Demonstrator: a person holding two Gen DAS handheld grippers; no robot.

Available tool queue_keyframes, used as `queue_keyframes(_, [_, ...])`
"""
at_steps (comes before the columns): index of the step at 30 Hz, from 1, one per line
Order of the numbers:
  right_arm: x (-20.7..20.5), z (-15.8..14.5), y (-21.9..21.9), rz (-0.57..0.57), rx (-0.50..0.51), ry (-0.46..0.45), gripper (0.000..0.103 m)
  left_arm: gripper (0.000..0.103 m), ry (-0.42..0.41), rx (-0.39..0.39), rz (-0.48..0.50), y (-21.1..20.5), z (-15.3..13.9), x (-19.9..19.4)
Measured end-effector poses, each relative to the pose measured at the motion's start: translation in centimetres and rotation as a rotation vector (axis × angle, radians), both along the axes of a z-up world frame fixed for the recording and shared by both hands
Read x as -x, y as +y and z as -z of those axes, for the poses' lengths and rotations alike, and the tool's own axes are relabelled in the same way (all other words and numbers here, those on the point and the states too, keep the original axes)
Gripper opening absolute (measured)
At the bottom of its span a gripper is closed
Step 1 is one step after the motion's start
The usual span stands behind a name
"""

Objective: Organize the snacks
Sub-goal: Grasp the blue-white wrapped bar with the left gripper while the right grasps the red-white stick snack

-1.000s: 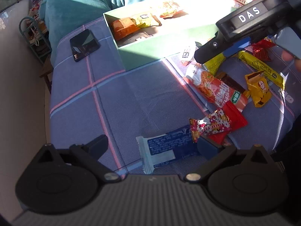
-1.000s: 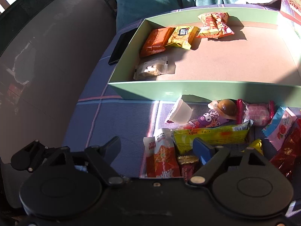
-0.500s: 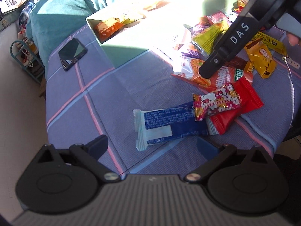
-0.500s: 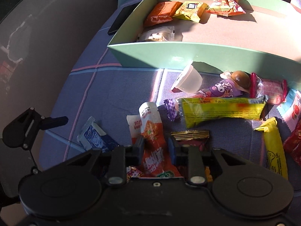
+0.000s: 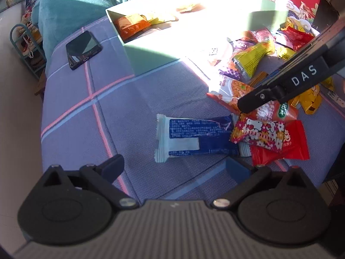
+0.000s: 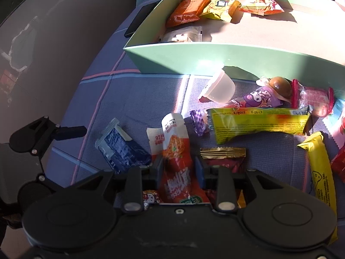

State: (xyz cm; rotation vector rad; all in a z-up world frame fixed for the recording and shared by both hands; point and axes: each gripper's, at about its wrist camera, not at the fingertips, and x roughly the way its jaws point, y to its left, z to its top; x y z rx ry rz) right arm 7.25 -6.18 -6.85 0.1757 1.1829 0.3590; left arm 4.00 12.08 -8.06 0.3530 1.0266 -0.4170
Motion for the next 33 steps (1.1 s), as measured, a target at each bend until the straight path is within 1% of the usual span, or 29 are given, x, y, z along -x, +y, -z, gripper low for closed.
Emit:
queue_keyframes(2, [0.2, -0.1, 0.7, -0.024, 0.029, -0.025, 0.037, 0.102, 0.062, 0.064, -0.131, 1.8, 0.2, -1.0])
queue_keyframes(3, [0.3, -0.1, 1.1, -0.041, 0.048, -0.041, 0.034, 0.102, 0.084, 0.092, -0.176, 2.4, 0.2, -1.2])
queue_keyframes(4, [0.5, -0.2, 1.6, -0.07, 0.077, -0.063, 0.019, 0.102, 0.096, 0.134, -0.236, 3.2, 0.0, -1.4])
queue_keyframes(5, [0.6, -0.3, 1.8, -0.084, 0.067, -0.07, 0.017, 0.101, 0.115, 0.168, -0.272, 3.6, -0.2, -1.5])
queue_keyframes(6, [0.5, -0.4, 1.7, -0.082, 0.051, -0.07, 0.012, 0.101, 0.134, 0.202, -0.304, 3.9, -0.5, -1.6])
queue_keyframes(9, [0.1, -0.7, 1.0, -0.061, 0.023, -0.074, 0.012, 0.099, 0.194, 0.308, -0.381, 4.1, -1.0, -1.7])
queue_keyframes(11, [-0.1, -0.9, 0.0, -0.026, 0.01, -0.074, 0.012, 0.091, 0.215, 0.352, -0.402, 3.6, -1.1, -1.8])
queue_keyframes(12, [-0.2, -1.0, -0.6, -0.007, -0.001, -0.073, 0.012, 0.088, 0.22, 0.36, -0.409, 3.3, -1.1, -2.0])
queue_keyframes(13, [-0.3, -1.1, -1.1, 0.009, -0.011, -0.072, 0.012, 0.082, 0.227, 0.364, -0.42, 2.7, -1.1, -2.3])
queue_keyframes(14, [-0.3, -1.2, -1.6, 0.024, -0.02, -0.071, 0.012, 0.078, 0.236, 0.361, -0.435, 1.9, -0.9, -2.9])
queue_keyframes(16, [-0.2, -1.4, -2.6, 0.049, -0.039, -0.071, 0.012, 0.076, 0.21, 0.324, -0.45, 0.6, -0.9, -3.5])
queue_keyframes(18, [0.0, -1.7, -3.8, 0.071, -0.064, -0.069, 0.012, 0.067, 0.186, 0.282, -0.442, -1.1, -0.9, -4.3])
queue_keyframes(19, [0.0, -1.7, -4.2, 0.078, -0.073, -0.067, 0.012, 0.053, 0.17, 0.257, -0.434, -1.9, -1.0, -4.5])
queue_keyframes(20, [0.1, -1.8, -4.6, 0.086, -0.082, -0.066, 0.012, 0.036, 0.157, 0.234, -0.419, -2.6, -1.0, -4.7])
queue_keyframes(21, [0.1, -1.7, -5.0, 0.092, -0.088, -0.066, 0.012, 0.034, 0.148, 0.215, -0.389, -3.5, -1.0, -4.9])
queue_keyframes(23, [0.1, -1.6, -5.6, 0.103, -0.101, -0.061, 0.012, 0.034, 0.131, 0.187, -0.346, -4.7, -1.0, -5.0])
queue_keyframes(25, [0.2, -1.4, -6.1, 0.112, -0.113, -0.056, 0.012, 0.035, 0.12, 0.16, -0.336, -5.2, -1.2, -4.8])
queue_keyframes(27, [0.2, -1.2, -6.4, 0.115, -0.129, -0.054, 0.012, 0.039, 0.126, 0.126, -0.336, -5.3, -1.3, -4.3])
queue_keyframes(29, [0.1, -1.0, -6.4, 0.113, -0.142, -0.051, 0.012, 0.061, 0.122, 0.082, -0.327, -5.5, -1.2, -3.5])
queue_keyframes(30, [0.1, -0.9, -6.4, 0.112, -0.148, -0.048, 0.012, 0.064, 0.121, 0.068, -0.324, -5.7, -1.1, -3.3])
queue_keyframes(31, [0.1, -0.7, -6.4, 0.112, -0.153, -0.045, 0.012, 0.064, 0.127, 0.046, -0.319, -5.9, -0.8, -3.0])
queue_keyframes(32, [0.0, -0.6, -6.4, 0.111, -0.158, -0.042, 0.012, 0.064, 0.11, 0.025, -0.31, -6.2, -0.6, -2.6])
queue_keyframes(33, [0.0, -0.4, -6.3, 0.11, -0.162, -0.039, 0.012, 0.062, 0.097, 0.017, -0.307, -6.5, -0.6, -2.5])
